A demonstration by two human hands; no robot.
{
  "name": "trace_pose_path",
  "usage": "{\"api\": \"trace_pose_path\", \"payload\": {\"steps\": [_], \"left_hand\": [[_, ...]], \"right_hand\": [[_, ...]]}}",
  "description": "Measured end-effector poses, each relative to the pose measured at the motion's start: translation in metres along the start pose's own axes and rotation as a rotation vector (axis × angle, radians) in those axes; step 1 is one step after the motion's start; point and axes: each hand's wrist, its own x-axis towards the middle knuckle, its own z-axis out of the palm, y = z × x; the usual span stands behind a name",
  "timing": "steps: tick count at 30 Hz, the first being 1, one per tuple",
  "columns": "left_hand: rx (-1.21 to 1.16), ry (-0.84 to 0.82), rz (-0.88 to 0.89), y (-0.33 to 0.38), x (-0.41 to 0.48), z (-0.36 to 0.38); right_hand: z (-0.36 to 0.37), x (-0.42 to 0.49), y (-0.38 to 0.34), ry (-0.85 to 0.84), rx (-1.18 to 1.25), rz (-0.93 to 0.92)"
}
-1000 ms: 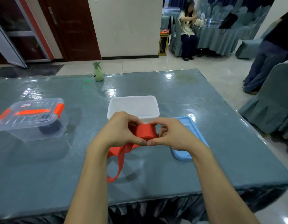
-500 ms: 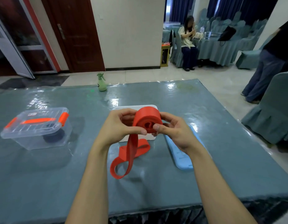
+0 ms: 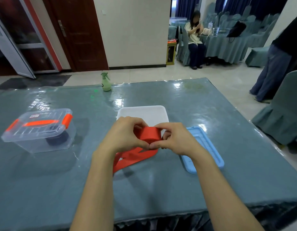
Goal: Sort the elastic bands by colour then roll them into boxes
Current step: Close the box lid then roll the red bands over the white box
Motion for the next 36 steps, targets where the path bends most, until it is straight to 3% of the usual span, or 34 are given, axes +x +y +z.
{"api": "trace_pose_path", "payload": {"steps": [4, 8, 16, 20, 24, 31, 33, 36], "left_hand": [[-0.403, -0.030, -0.009, -0.020, -0.002, -0.008], [-0.615, 0.025, 0.003, -0.014, -0.001, -0.003], [-0.393, 0.045, -0.004, -0.005, 0.008, 0.000], [-0.492, -0.063, -0.002, -0.007, 0.009, -0.005], [-0.562, 0.060, -0.011, -0.009, 0.010, 0.004], [-0.474, 0.006, 0.023, -0.009, 0.013, 0.008], [-0.419, 0.039, 0.025, -0.008, 0.012, 0.012], [-0.235, 0.061, 0.020, -0.007, 0.009, 0.012]], "right_hand": [[-0.011, 0.002, 0.005, 0.009, 0.342, -0.001], [-0.014, 0.005, 0.008, 0.032, 0.509, -0.036], [-0.006, -0.001, 0.022, 0.019, 0.588, -0.025], [-0.010, -0.005, 0.024, 0.053, 0.597, -0.015], [-0.010, -0.008, 0.021, 0.088, 0.611, -0.001], [-0.010, -0.013, 0.022, 0.099, 0.615, 0.004], [-0.009, -0.013, 0.023, 0.069, 0.558, 0.019], [-0.013, -0.013, 0.020, 0.014, 0.257, 0.093]]}}
